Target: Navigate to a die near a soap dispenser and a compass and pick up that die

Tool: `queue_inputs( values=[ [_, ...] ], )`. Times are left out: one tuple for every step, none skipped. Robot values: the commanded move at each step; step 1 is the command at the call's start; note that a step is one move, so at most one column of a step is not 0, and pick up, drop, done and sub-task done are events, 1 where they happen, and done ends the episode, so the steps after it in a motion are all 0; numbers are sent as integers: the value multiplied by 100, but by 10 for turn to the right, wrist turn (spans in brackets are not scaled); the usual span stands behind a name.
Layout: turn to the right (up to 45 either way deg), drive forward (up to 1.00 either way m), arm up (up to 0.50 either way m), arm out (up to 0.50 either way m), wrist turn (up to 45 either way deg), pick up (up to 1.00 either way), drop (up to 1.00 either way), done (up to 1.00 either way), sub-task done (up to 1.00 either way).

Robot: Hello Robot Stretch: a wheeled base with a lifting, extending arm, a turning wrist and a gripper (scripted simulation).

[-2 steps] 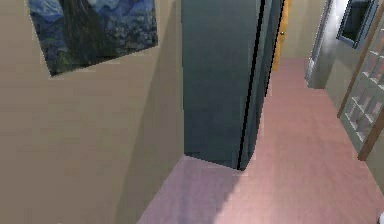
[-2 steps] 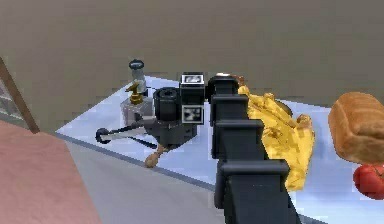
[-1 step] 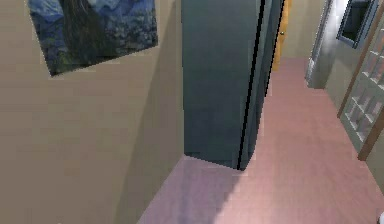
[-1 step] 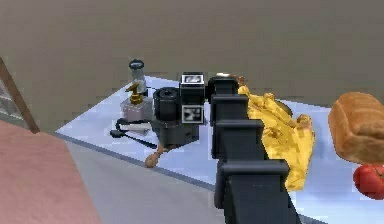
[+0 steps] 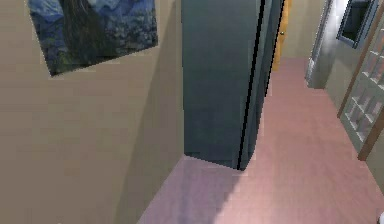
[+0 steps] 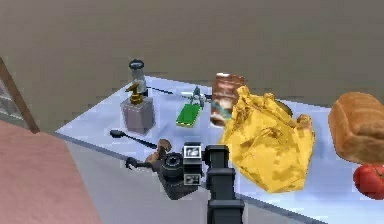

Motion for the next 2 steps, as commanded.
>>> queue_inputs(
  values=[
    [0, 0, 0, 0, 0, 100, 0, 0, 0],
    [0, 0, 10, 0, 0, 0, 0, 0, 0]
  ],
)
